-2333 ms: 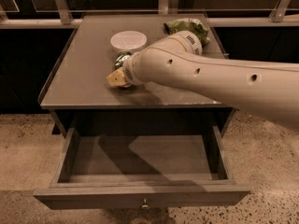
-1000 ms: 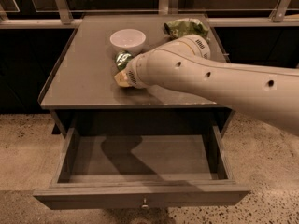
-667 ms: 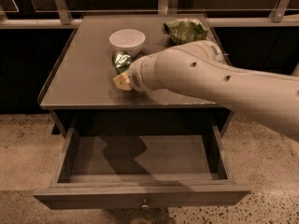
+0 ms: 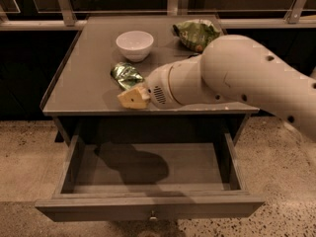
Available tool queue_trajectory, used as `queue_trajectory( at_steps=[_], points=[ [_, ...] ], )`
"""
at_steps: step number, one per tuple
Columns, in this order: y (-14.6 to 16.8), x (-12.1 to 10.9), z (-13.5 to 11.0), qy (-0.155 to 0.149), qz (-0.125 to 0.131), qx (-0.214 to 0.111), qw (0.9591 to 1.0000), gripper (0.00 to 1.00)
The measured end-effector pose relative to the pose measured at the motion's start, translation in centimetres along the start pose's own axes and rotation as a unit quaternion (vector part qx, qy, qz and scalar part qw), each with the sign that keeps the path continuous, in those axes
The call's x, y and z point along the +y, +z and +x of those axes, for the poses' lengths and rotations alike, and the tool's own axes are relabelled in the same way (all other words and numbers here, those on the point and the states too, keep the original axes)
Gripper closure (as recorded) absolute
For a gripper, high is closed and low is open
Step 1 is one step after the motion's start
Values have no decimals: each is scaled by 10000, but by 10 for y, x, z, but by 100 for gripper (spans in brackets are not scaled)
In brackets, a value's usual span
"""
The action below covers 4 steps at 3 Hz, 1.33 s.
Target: Place green can into top drawer
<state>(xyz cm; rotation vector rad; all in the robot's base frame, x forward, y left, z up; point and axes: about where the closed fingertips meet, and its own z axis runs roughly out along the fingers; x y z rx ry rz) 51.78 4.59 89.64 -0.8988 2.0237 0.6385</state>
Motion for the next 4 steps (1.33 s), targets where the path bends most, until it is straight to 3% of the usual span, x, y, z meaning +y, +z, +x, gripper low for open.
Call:
queue_trajectory(
  at_steps=[1, 2, 3, 4],
  points=[
    [0, -1, 0, -13, 16, 1, 10000, 100],
    [-3, 2, -4, -225, -377, 43, 9990, 100],
    [-27, 13, 1, -517, -1079, 41, 9928, 100],
    [-72, 36, 20, -646, -1414, -57, 9878, 100]
  ],
)
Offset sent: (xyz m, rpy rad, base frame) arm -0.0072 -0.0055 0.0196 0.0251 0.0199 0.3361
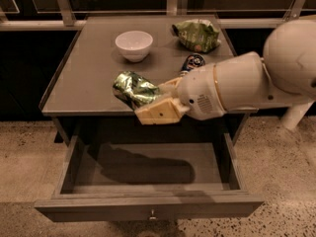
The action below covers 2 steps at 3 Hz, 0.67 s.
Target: Place green can into top drawer
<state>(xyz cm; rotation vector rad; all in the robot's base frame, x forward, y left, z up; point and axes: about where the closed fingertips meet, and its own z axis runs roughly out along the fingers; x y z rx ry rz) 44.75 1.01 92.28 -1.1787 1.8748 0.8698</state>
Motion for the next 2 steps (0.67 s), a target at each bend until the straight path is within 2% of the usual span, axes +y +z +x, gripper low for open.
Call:
queue_trajectory(
  at_steps=[1, 2],
  points=[
    [-8, 57, 10, -57, 54, -145, 9999, 100],
    [-21, 62, 28, 241, 236, -243, 9991, 100]
  ],
)
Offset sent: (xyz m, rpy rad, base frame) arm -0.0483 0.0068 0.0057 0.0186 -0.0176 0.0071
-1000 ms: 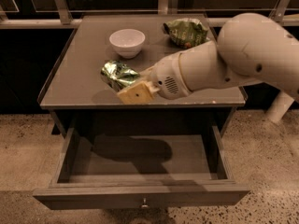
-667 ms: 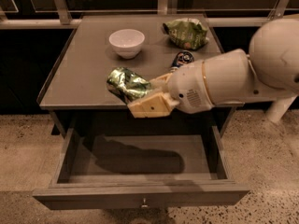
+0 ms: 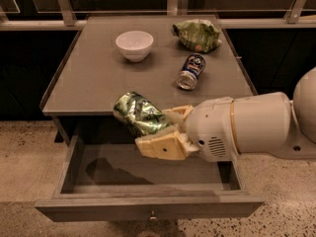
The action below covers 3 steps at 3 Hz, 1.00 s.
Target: Place green can into top drawer
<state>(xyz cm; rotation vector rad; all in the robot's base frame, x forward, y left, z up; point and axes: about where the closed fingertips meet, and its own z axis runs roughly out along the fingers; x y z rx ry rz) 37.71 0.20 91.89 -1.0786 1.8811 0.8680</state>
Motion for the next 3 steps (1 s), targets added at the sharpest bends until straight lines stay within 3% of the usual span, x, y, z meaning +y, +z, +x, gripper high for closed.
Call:
queue_trajectory(
  at_steps=[1, 3],
  points=[
    [0, 0, -1, 1, 3, -3, 10000, 100],
    [-8, -1, 67, 588, 102, -343, 9976, 100]
  ],
)
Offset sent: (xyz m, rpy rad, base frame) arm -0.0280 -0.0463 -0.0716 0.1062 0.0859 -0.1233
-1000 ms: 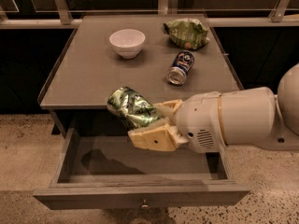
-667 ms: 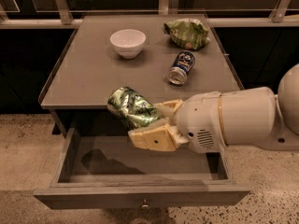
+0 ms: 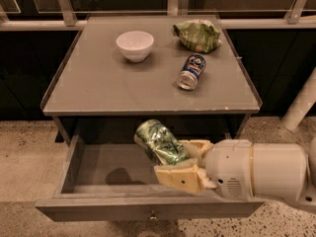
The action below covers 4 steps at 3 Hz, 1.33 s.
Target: Place green can into top drawer
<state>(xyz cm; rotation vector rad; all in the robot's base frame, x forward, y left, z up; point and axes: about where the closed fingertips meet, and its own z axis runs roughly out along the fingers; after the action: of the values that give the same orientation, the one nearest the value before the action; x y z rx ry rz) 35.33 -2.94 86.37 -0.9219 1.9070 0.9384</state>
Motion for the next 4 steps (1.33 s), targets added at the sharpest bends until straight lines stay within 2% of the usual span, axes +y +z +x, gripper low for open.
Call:
queue_trajectory(
  at_steps=[1, 2, 3, 4],
  points=[
    [2, -7, 31, 296, -90, -211, 9993, 100],
    [13, -20, 57, 525, -368, -420, 9971, 100],
    [33, -42, 76, 763, -697, -543, 9932, 100],
    [50, -61, 91, 1011, -790, -527, 9903, 100]
  ],
)
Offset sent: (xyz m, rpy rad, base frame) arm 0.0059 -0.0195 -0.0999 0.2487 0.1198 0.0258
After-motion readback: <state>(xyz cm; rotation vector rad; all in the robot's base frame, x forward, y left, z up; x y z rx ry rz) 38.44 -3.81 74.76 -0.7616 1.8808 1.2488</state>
